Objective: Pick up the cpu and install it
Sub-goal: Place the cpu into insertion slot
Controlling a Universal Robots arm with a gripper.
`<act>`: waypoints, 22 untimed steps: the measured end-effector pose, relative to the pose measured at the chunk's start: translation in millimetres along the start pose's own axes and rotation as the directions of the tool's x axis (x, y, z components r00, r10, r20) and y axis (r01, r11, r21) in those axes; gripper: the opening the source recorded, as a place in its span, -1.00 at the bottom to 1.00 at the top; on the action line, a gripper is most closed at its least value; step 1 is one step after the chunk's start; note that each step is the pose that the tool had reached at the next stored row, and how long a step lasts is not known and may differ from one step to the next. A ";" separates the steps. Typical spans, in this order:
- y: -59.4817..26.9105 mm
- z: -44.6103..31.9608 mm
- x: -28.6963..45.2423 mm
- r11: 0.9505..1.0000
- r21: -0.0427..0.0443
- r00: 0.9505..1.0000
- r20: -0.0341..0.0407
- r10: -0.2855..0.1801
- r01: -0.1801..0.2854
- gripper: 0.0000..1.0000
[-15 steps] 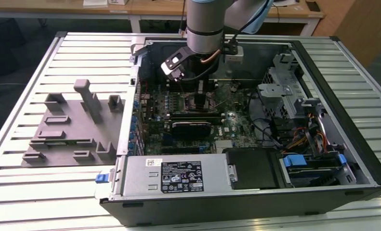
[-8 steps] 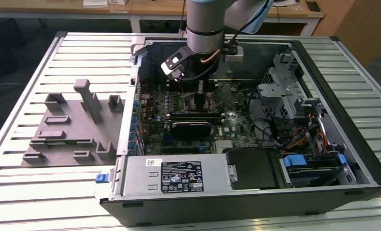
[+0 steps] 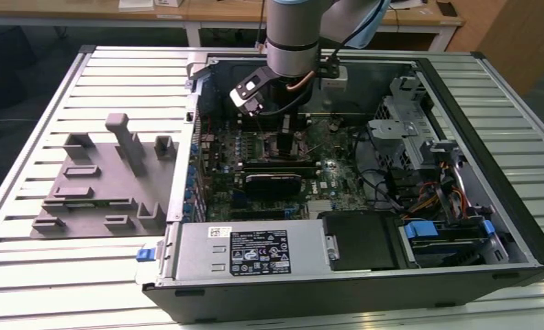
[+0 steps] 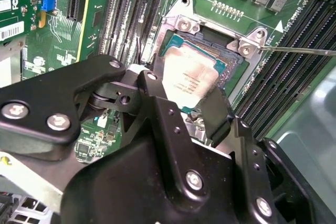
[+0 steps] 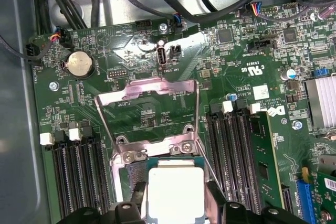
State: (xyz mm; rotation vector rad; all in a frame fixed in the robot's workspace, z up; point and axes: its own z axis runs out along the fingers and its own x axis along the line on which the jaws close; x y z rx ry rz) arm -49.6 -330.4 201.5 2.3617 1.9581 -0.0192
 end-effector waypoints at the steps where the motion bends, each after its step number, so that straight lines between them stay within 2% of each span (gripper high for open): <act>1: 0.0 0.3 0.0 1.000 0.000 1.000 0.000 0.000 0.000 0.13; 22: -0.5 5.8 1.2 1.000 0.001 1.000 -0.001 0.001 -0.001 0.13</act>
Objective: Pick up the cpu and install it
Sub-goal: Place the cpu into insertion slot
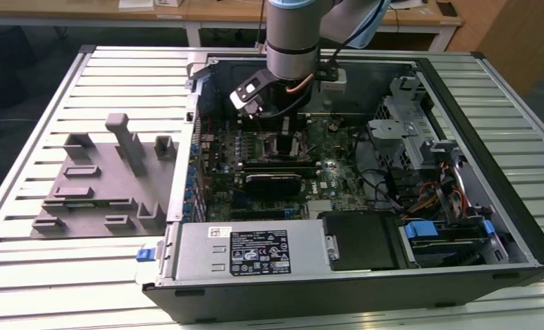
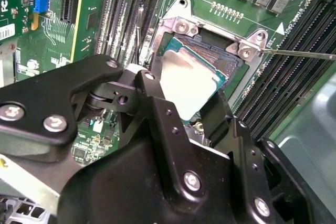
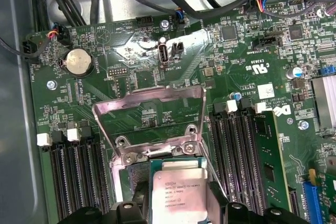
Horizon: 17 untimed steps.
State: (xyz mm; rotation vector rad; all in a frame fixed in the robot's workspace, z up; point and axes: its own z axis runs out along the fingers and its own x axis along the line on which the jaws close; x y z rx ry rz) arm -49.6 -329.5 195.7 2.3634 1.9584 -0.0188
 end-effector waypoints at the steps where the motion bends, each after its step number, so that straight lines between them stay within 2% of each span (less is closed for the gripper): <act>1: 0.0 0.0 0.2 1.000 0.000 1.000 0.000 0.000 0.000 0.13; 6: 0.1 -3.7 0.0 1.000 0.000 1.000 0.000 0.000 0.000 0.13; 17: 0.5 -3.7 -2.0 1.000 0.000 1.000 0.001 0.000 0.000 0.13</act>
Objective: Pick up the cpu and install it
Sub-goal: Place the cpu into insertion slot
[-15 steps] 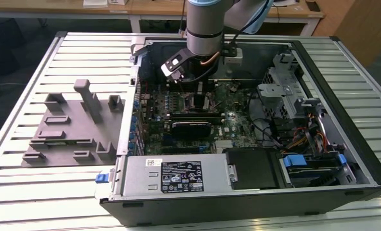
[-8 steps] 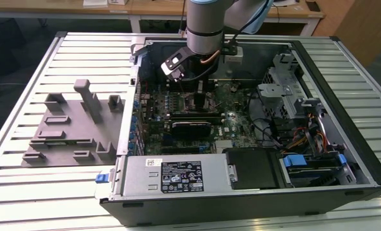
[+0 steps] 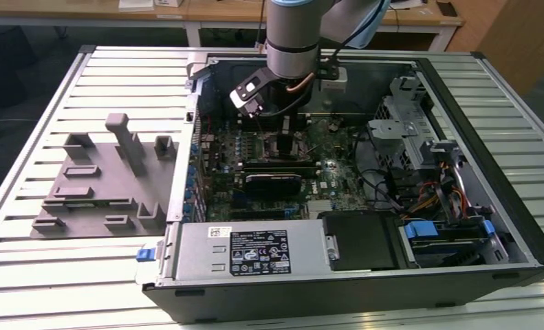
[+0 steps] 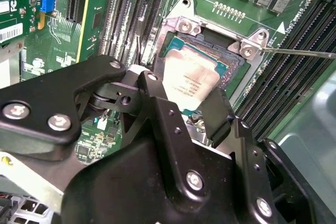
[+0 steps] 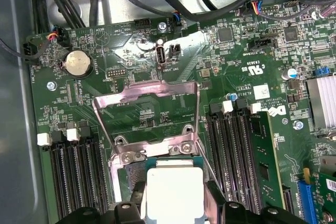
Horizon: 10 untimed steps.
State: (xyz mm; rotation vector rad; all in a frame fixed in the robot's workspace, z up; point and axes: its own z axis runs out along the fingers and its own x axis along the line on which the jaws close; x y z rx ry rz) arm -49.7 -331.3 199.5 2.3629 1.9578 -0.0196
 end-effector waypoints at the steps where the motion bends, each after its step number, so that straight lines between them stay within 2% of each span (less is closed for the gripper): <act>1: 0.0 0.0 0.0 1.000 0.000 1.000 0.000 0.000 0.000 0.13; 10: 0.0 1.2 0.0 1.000 0.000 1.000 0.000 0.000 0.000 0.13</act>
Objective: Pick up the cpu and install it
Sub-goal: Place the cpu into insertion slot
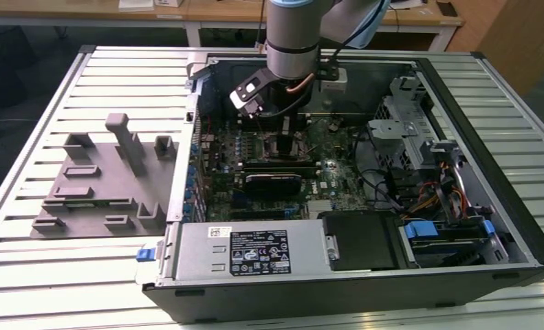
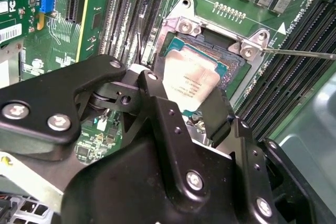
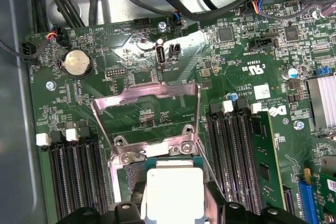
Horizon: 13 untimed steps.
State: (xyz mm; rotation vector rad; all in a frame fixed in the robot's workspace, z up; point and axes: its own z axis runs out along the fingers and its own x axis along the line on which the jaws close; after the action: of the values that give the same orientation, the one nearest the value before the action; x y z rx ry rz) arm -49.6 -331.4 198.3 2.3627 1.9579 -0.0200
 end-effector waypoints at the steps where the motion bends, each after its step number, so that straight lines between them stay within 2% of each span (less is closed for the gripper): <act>1: 0.0 0.2 0.0 1.000 0.000 1.000 0.000 0.000 0.000 0.13; 3: 0.0 0.4 0.1 1.000 0.000 1.000 0.001 0.000 0.000 0.13; 9: 0.0 0.4 0.4 1.000 -0.005 1.000 0.026 0.000 0.000 0.13; 10: 0.0 0.3 0.8 1.000 -0.005 1.000 0.029 0.000 0.001 0.13; 13: -0.2 0.3 1.8 1.000 -0.005 1.000 0.029 0.000 0.000 0.13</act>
State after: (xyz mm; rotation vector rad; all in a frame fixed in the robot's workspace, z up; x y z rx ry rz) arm -49.5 -329.7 197.9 2.3452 1.9431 -0.0486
